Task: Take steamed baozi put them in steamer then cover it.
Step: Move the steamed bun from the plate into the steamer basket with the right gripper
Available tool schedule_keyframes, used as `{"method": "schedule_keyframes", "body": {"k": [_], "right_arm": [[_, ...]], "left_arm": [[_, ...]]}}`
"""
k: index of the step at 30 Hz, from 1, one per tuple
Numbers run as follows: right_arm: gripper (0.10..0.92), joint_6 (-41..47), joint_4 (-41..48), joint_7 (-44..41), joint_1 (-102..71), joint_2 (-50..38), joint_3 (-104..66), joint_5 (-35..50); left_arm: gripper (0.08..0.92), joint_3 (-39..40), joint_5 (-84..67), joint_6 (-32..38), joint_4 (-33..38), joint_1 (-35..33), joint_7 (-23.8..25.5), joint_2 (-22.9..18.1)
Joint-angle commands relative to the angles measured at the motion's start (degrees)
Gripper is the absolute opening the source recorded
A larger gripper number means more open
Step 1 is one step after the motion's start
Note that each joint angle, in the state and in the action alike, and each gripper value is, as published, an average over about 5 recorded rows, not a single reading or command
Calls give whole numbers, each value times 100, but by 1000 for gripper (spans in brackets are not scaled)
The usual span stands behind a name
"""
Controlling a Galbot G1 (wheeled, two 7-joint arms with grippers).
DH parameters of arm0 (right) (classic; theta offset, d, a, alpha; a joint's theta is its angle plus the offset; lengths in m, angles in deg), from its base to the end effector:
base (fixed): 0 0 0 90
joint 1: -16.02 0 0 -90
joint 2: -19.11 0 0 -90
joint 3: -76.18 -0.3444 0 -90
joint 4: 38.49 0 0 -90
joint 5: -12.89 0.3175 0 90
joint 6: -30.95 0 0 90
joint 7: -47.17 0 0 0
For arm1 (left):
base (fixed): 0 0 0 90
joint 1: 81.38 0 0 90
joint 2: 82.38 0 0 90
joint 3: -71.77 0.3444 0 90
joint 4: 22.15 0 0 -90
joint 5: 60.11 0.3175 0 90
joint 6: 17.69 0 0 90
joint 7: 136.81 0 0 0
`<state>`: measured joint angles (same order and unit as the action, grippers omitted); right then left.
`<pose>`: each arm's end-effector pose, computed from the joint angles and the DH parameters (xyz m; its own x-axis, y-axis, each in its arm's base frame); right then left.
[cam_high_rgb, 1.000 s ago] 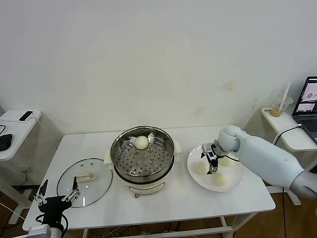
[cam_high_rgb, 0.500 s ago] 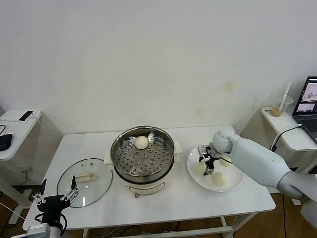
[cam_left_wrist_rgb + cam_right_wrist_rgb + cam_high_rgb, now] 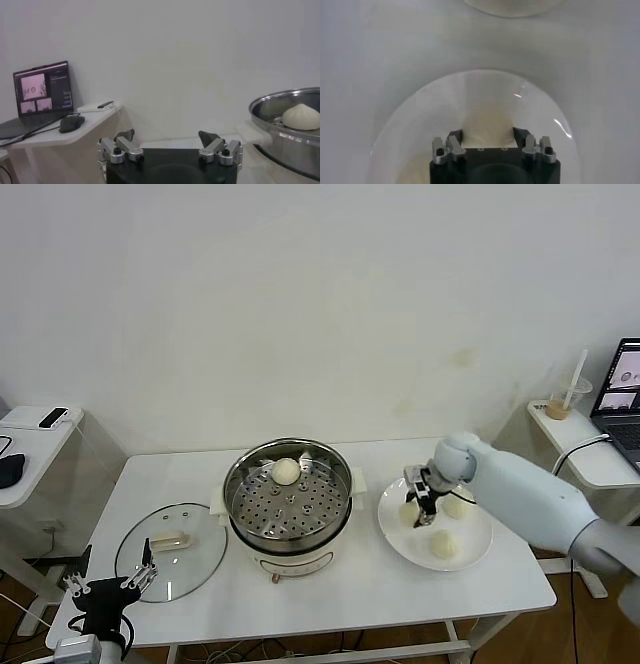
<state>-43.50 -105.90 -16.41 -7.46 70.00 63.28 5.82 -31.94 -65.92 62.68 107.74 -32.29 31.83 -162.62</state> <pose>0.5233 -0.0725 -0.1560 -0.2419 -0.1473 0.9590 -0.9526 -0.1516 -0.2636 0.0944 0.0808 -0.2524 -0.9500 -0.2911 0.1133 -0.2639 0.9420 0.2074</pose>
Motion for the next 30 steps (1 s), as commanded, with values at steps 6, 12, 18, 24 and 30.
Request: {"method": "schedule_keyframes", "body": {"k": [6, 12, 18, 24, 30], "right_arm": [[652, 348, -1118, 60, 2195, -362, 1003, 1292], [656, 675, -1387, 206, 3210, 38, 1558, 2016], [661, 1141, -1270, 555, 3088, 955, 1643, 2694], [662, 1448, -767, 841, 2566, 2044, 1561, 3019], [662, 1614, -220, 997, 2037, 2749, 1612, 3043]], "left_arm": [[823, 57, 35, 39, 25, -35, -6, 11], [823, 141, 63, 30, 91, -8, -1, 6], [823, 160, 61, 31, 78, 23, -2, 16], [823, 67, 40, 2, 83, 88, 5, 65], [823, 0, 37, 0, 87, 99, 8, 44]]}}
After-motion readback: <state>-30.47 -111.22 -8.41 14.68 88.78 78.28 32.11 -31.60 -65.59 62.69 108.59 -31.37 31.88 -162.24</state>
